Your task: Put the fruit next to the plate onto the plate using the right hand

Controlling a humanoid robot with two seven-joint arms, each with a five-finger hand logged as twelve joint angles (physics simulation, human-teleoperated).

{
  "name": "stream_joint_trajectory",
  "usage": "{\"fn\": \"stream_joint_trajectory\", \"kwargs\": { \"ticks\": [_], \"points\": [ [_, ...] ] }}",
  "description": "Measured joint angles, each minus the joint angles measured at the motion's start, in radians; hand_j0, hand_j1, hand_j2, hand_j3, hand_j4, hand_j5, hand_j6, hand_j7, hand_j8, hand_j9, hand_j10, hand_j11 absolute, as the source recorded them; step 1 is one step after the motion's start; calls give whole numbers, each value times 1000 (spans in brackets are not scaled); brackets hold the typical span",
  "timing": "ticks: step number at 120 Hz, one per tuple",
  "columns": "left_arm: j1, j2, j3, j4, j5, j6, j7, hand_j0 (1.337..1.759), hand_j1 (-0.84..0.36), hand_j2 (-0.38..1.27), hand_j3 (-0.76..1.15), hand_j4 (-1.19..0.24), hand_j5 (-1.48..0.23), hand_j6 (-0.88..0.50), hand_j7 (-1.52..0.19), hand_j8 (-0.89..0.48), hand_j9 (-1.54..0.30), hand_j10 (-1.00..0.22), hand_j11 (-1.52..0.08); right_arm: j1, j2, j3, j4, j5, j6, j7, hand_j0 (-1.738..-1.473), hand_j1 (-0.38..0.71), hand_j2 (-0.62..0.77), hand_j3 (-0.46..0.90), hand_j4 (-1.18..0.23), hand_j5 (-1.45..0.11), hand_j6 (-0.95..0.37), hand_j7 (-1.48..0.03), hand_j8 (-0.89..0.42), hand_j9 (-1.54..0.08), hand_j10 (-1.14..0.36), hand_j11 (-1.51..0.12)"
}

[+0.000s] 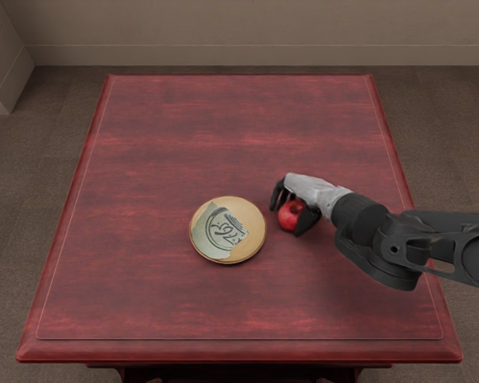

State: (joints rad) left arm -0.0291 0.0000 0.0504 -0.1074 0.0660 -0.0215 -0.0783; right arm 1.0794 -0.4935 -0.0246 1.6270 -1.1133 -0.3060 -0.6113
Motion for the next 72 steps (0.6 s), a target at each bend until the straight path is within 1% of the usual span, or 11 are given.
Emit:
{"fn": "stream_joint_trajectory", "kwargs": {
  "ticks": [10, 20, 28, 32, 38, 45, 59, 65, 72],
  "points": [
    [0, 0, 0, 0, 0, 0, 0, 1658, 73, 47, 0, -230, -299, -230, -299, -230, -299, -230, -299, 3, 0, 1, -1, 14, 5, 0, -1648, 228, 176, -1, -690, -838, -495, -865, -408, -865, -540, -878],
    [0, 0, 0, 0, 0, 0, 0, 1658, 73, 46, 0, -230, -299, -230, -299, -230, -299, -230, -299, 13, -3, 4, 0, 41, 19, -1, -1649, 239, 185, 1, -692, -894, -473, -893, -375, -910, -511, -915],
    [-1, 0, 0, 0, 0, 0, 0, 1658, 73, 46, 0, -230, -299, -230, -299, -230, -299, -230, -299, 35, -8, 7, 5, 64, 39, -1, -1650, 231, 167, 1, -690, -929, -467, -908, -360, -936, -498, -938],
    [0, 0, 0, 0, 0, 0, 0, 1658, 73, 46, 0, -230, -299, -230, -299, -230, -299, -230, -299, 47, -11, 9, 8, 81, 52, -1, -1650, 235, 182, 1, -690, -941, -467, -914, -362, -946, -497, -945],
    [0, 0, 0, 0, 0, 0, 0, 1658, 73, 46, 0, -230, -299, -230, -299, -230, -299, -230, -299, 71, -15, 14, 13, 109, 72, -1, -1651, 243, 192, 1, -686, -962, -458, -921, -344, -966, -481, -958],
    [0, 0, 0, 0, 0, 0, 0, 1658, 73, 46, 0, -230, -299, -230, -299, -230, -299, -230, -299, 103, -21, 21, 18, 145, 100, -1, -1651, 236, 173, 1, -685, -978, -451, -928, -330, -978, -475, -966],
    [0, 0, 0, 0, 0, 0, 0, 1658, 73, 46, 0, -230, -299, -230, -299, -230, -299, -230, -299, 139, -39, 83, 29, 206, 191, -1, -1652, 253, 203, 0, -684, -999, -439, -936, -316, -987, -466, -965],
    [0, 0, 0, 0, 0, 0, 0, 1658, 73, 46, 0, -230, -299, -230, -299, -230, -299, -230, -299, 146, -39, 111, 32, 223, 230, 0, -1653, 268, 235, 1, -683, -1005, -428, -938, -306, -990, -461, -973],
    [0, 0, 0, 0, 0, 0, 0, 1658, 73, 46, 0, -230, -299, -230, -299, -230, -299, -230, -299, 151, -24, 137, 34, 237, 263, 0, -1653, 254, 198, 1, -682, -1011, -428, -940, -305, -991, -457, -980]
  ]
}}
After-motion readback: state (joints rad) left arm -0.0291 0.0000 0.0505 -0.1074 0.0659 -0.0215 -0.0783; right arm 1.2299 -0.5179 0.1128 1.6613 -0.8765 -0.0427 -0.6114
